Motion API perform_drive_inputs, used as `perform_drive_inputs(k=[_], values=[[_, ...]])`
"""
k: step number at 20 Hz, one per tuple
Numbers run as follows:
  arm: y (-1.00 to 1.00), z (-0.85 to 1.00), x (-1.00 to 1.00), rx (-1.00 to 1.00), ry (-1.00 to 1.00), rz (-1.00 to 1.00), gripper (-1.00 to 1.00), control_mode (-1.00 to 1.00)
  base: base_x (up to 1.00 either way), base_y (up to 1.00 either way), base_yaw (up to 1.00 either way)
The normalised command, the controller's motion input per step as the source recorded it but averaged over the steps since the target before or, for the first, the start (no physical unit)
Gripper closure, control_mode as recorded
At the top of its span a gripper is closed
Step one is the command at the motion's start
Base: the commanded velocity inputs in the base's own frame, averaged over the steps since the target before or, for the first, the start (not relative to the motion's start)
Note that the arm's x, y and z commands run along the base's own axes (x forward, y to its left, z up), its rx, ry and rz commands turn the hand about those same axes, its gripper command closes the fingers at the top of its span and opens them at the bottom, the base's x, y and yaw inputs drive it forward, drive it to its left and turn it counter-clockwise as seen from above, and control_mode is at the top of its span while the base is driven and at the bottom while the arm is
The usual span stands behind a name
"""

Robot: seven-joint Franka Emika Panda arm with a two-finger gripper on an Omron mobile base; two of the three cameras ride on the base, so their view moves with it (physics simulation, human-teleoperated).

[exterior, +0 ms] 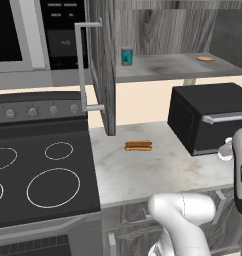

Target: Pick the cans from the counter and place them in their designated side in the cabinet.

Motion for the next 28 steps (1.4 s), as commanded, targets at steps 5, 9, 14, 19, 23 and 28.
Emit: perform_drive_inputs(k=[5,9,14,19,23,28], values=[[0.01,0.25,-0.17,0.03,0.00,0.03,1.00,-1.00,0.00,0.00,0.00],[0.03,0.21,-0.14,0.03,-0.01,0.01,1.00,-1.00,0.00,0.00,0.00],[0.08,0.26,-0.16,0.01,-0.02,0.00,1.00,-1.00,0.00,0.00,0.00],[0.09,0.23,-0.21,0.01,-0.03,0.00,1.00,-1.00,0.00,0.00,0.00],[0.14,0.21,-0.17,0.00,-0.04,0.00,1.00,-1.00,0.00,0.00,0.00],[0.13,0.24,-0.08,0.02,-0.01,0.00,1.00,-1.00,0.00,0.00,0.00]])
